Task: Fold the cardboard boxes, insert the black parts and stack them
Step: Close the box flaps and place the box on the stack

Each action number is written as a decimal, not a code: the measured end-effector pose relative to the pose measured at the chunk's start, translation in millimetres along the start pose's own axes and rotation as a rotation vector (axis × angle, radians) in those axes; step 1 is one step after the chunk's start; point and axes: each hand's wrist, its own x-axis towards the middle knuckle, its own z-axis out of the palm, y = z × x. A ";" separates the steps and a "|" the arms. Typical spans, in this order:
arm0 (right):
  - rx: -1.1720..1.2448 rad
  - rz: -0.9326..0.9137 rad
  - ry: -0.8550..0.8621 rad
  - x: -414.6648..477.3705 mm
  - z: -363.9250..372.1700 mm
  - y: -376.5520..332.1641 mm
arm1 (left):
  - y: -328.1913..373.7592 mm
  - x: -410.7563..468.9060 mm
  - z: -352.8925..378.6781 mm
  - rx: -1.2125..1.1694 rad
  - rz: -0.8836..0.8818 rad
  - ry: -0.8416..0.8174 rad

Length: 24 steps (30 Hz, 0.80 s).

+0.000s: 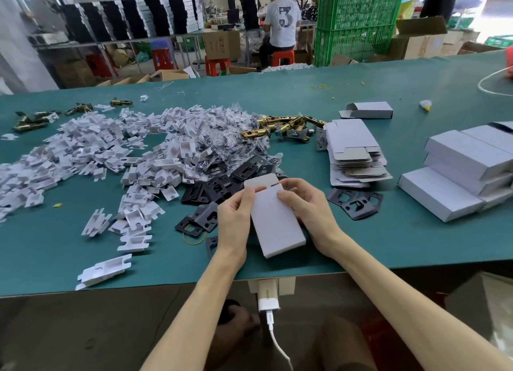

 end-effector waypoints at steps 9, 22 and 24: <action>-0.002 -0.024 -0.048 -0.3 1.1 -0.2 | 2.0 -1.0 -3.6 -0.076 -0.050 -0.057; 0.057 0.011 -0.050 -1.4 0.3 -1.1 | 4.6 -3.3 -2.7 -0.091 -0.047 -0.110; 0.060 0.006 -0.060 -2.2 0.5 -1.3 | 4.5 -3.3 -2.8 -0.092 -0.046 -0.107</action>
